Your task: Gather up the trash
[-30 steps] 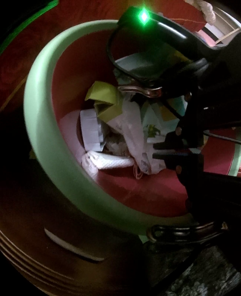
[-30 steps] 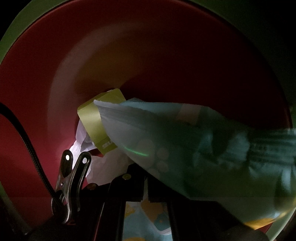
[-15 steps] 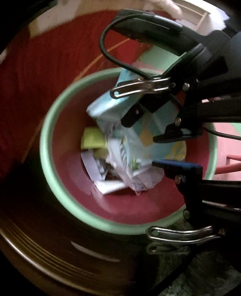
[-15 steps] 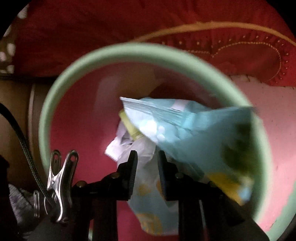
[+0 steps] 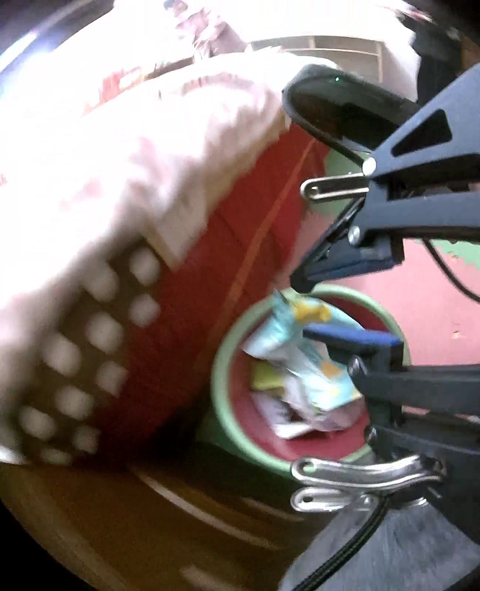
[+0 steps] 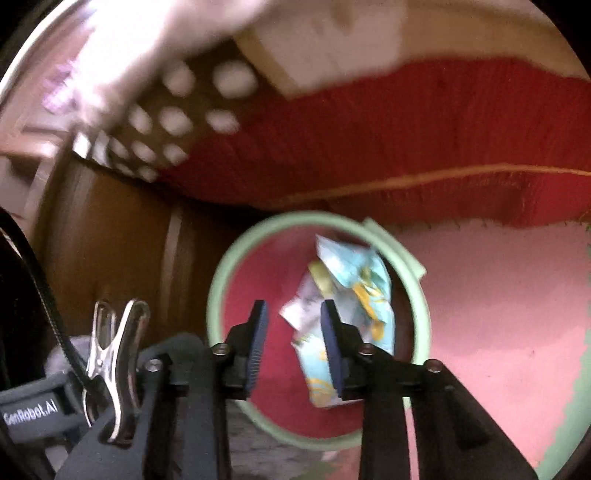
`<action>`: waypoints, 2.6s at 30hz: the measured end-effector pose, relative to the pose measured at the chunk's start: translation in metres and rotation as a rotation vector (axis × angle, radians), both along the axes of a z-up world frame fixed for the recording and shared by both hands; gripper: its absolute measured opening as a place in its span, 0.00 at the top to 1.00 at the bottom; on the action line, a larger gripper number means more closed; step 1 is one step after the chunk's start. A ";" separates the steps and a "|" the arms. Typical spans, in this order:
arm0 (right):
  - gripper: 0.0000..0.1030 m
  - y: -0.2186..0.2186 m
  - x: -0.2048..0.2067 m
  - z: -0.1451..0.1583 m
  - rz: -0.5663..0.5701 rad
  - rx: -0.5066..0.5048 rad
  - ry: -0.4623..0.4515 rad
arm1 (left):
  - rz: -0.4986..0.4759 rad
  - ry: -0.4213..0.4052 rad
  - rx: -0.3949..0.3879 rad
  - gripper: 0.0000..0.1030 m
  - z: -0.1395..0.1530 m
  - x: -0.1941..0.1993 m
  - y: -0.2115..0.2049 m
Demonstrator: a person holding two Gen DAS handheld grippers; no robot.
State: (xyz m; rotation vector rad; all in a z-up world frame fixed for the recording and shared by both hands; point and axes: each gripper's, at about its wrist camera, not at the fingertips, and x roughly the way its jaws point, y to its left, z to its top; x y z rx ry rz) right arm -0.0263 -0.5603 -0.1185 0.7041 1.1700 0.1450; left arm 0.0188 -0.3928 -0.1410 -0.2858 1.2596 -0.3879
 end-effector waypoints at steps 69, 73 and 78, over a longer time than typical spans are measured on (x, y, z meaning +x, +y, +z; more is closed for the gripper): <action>0.13 0.298 -0.123 0.285 0.307 -0.415 -1.087 | 0.529 -0.855 0.222 0.00 0.257 -0.214 0.336; 0.13 0.297 -0.118 0.283 0.312 -0.378 -1.053 | 0.531 -0.849 0.225 0.00 0.252 -0.210 0.335; 0.13 0.297 -0.118 0.283 0.311 -0.380 -1.056 | 0.551 -0.838 0.195 0.00 0.249 -0.207 0.343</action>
